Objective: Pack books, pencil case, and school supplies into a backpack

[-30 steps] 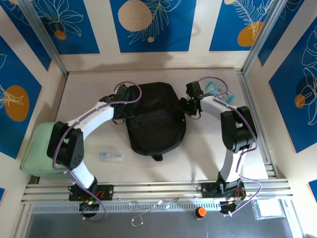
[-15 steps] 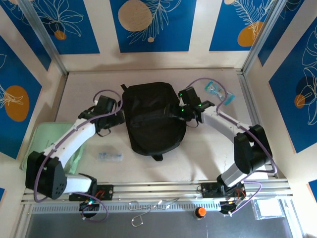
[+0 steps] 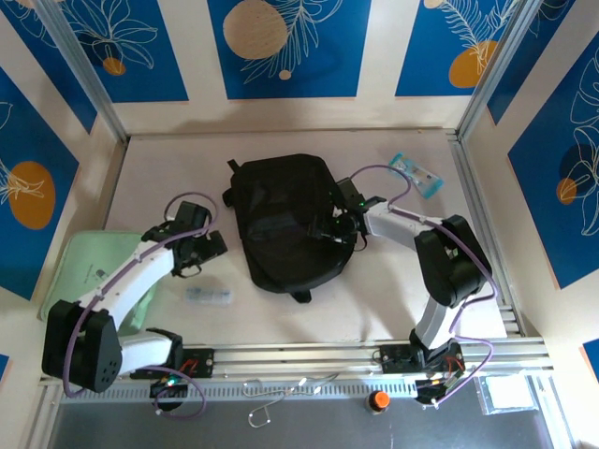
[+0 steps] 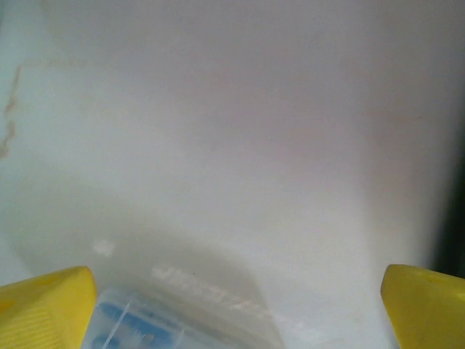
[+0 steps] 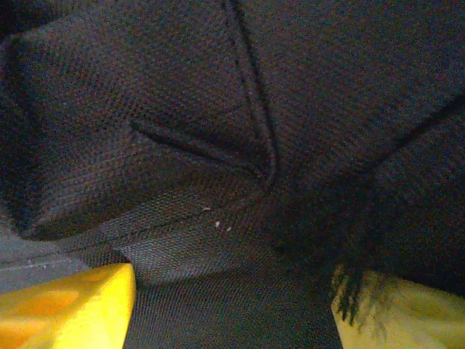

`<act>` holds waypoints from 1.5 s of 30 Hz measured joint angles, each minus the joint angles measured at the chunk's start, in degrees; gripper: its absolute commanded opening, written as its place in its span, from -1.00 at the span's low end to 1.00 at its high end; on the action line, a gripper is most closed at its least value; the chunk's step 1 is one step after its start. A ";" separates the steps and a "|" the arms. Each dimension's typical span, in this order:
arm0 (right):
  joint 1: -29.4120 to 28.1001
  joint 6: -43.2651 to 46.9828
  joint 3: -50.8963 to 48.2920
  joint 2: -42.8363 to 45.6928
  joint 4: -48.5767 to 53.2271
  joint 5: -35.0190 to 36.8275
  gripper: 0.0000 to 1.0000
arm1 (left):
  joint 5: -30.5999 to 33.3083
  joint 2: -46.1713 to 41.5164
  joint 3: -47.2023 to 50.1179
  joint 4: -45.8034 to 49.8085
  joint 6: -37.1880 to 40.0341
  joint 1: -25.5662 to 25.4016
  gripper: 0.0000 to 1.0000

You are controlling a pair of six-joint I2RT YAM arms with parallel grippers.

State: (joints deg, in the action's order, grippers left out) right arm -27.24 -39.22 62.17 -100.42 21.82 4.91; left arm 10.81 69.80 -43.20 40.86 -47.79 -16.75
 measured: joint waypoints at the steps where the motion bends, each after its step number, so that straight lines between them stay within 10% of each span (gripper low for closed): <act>1: 0.55 0.15 0.09 0.00 -0.11 0.22 0.44 | 0.15 -0.02 0.37 0.90 -1.62 0.00 0.97; 19: 1.51 -0.22 -0.98 5.14 -0.11 4.13 0.66 | -2.25 -3.63 9.70 2.23 -25.51 -2.93 0.79; 36: 1.33 -0.79 -1.95 7.65 0.09 4.15 0.71 | -1.11 -0.83 12.26 0.09 -30.34 -4.92 0.41; 45: 1.33 -1.22 -2.73 7.65 -0.39 4.17 0.69 | -0.33 1.64 10.67 0.63 -29.16 -5.49 -0.10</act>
State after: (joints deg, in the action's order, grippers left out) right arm -25.91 -40.45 59.44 -92.77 21.43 9.08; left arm 10.48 71.44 -32.53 41.50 -76.95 -22.24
